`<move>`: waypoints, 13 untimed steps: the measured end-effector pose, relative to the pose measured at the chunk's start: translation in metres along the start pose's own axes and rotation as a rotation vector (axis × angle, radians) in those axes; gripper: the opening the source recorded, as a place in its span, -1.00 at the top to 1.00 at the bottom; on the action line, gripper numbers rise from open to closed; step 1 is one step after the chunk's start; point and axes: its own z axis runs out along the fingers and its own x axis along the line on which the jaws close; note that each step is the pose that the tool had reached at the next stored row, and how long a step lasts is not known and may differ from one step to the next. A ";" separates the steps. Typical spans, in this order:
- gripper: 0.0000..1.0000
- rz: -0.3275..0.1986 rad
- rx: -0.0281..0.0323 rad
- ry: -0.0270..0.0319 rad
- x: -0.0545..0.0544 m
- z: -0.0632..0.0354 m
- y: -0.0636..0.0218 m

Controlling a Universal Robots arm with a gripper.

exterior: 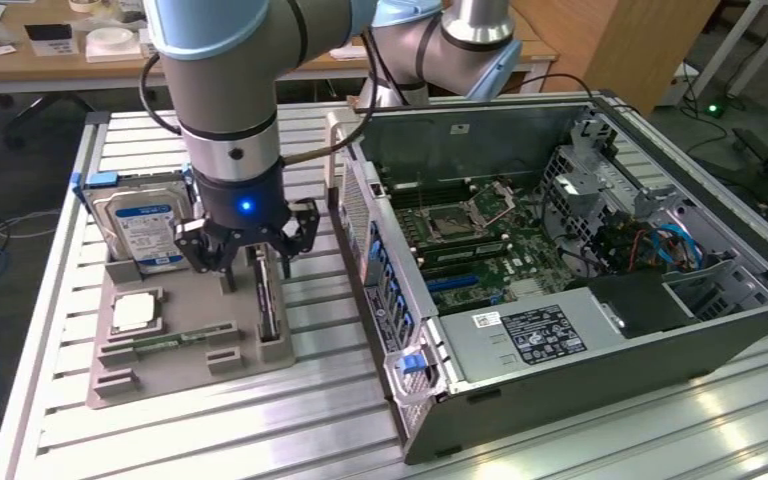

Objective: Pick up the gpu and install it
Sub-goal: 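Pick up the gpu and move the gpu toward the slot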

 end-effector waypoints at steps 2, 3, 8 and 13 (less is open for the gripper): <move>-0.33 -0.001 0.0000 0.0000 0.000 0.0036 0.0014; -0.33 -0.002 0.0001 0.0001 0.000 0.0055 0.0013; -0.33 -0.003 0.0005 0.0001 0.000 0.0145 0.0012; -0.33 -0.003 0.0006 0.0001 0.000 0.0237 0.0010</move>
